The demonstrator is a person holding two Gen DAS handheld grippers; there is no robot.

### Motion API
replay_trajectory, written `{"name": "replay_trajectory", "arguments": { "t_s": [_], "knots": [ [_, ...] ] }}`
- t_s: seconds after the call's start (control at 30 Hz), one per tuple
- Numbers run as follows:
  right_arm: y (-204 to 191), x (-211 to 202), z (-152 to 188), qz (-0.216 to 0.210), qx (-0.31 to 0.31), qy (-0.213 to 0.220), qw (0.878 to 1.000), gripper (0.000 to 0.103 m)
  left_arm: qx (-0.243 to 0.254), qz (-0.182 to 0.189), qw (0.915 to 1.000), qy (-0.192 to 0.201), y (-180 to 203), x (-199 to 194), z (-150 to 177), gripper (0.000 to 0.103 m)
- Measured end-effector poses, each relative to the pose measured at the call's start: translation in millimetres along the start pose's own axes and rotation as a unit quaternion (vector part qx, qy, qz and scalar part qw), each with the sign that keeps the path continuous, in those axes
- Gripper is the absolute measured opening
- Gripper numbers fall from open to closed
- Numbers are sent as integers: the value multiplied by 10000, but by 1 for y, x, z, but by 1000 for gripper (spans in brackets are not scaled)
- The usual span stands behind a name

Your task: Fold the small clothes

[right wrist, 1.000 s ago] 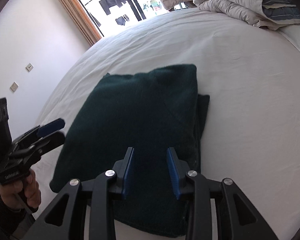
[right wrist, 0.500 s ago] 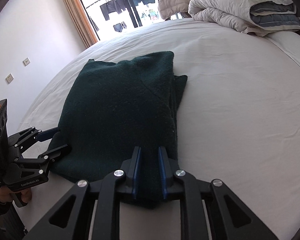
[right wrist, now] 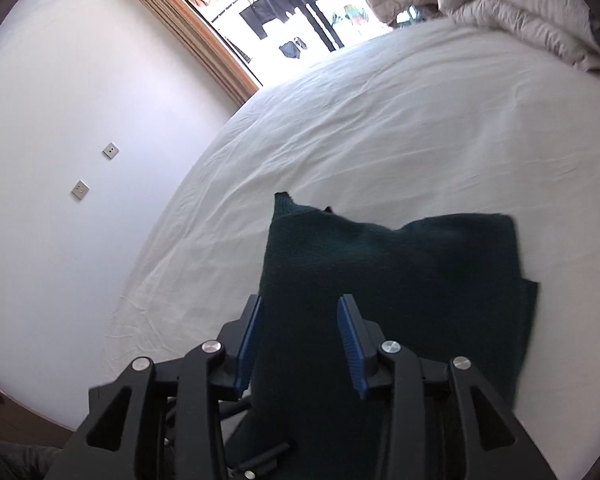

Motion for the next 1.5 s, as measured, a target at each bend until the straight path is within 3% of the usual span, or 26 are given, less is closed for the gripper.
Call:
{"name": "replay_trajectory", "arguments": {
  "t_s": [0.1, 0.13, 0.17, 0.23, 0.37, 0.4, 0.47, 0.57, 0.63, 0.67, 0.77, 0.87, 0.93, 1.03, 1.07, 1.13, 1.17, 1.33, 1.43, 1.47, 1.5],
  "knots": [
    [29, 27, 2, 124, 375, -163, 9991, 46, -16, 19, 10000, 0, 1, 3, 0, 52],
    [36, 27, 4, 93, 455, -93, 9989, 40, -21, 29, 10000, -2, 1, 3, 0, 52],
    [44, 25, 4, 78, 544, -12, 9985, 27, -23, 36, 10000, -2, 1, 4, -1, 52],
    [60, 14, 7, 33, 823, 149, 9965, 15, -29, 47, 10000, -2, -1, 6, 0, 52],
    [77, -20, 16, 599, 858, 451, 9935, 17, -60, 61, 10000, -4, -1, 9, 1, 52],
    [70, -29, 20, 578, 800, 542, 9936, 20, -64, 64, 10000, -5, -1, 10, 2, 52],
    [48, -44, 29, 220, 629, 735, 9951, 40, -64, 61, 10000, -4, -1, 11, 2, 52],
    [29, -53, 52, -107, 436, 748, 9962, 48, -64, 57, 10000, 4, -1, 12, 3, 52],
    [42, -45, 76, 39, 467, 441, 9979, 55, -73, 71, 9999, 9, -2, 10, 3, 52],
    [51, -42, 89, 158, 487, 325, 9982, 54, -82, 85, 9999, 12, -2, 10, 3, 52],
    [62, -62, 110, 4, 426, 613, 9972, 44, -194, 189, 9996, 30, -4, 7, 2, 53],
    [76, -90, 123, -15, 658, 768, 9949, 43, -459, 408, 9981, 80, -8, 1, 1, 54],
    [83, -113, 129, 235, 710, 937, 9928, 45, -749, 622, 9952, 86, -15, -9, 1, 55],
    [96, -154, 124, 279, 953, 1385, 9854, 62, -1334, 874, 9867, 308, -36, -31, -5, 58],
    [99, -162, 118, 253, 1012, 1485, 9834, 63, -1536, 927, 9828, 443, -45, -39, -10, 62],
    [109, -167, 105, 261, 1204, 1487, 9812, 64, -1979, 1092, 9720, 645, -62, -48, -22, 81],
    [114, -164, 98, 260, 1307, 1430, 9807, 65, -2163, 1255, 9658, 682, -68, -49, -28, 82],
    [127, -115, 72, 106, 1645, 811, 9830, 67, -2718, 1771, 9458, 125, -76, -10, -38, 83],
    [132, -80, 72, 54, 1791, 309, 9833, 67, -3160, 2240, 9209, -442, -70, 20, -34, 83],
    [132, -73, 69, 25, 1786, 280, 9835, 67, -3187, 2332, 9169, -582, -67, 28, -35, 83],
    [130, -69, 66, -49, 1772, 262, 9838, 67, -3143, 2304, 9189, -615, -65, 34, -36, 83]
  ]
}}
Point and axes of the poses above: each gripper's, at about its wrist camera, not at the fingertips, and x roughly the way its jaws point, y to its right, z to its underside, the point moved 9 cm from there along x, roughly the way its jaws point, and after that the axes turned 1 degree about -z, right-handed, at the moved point
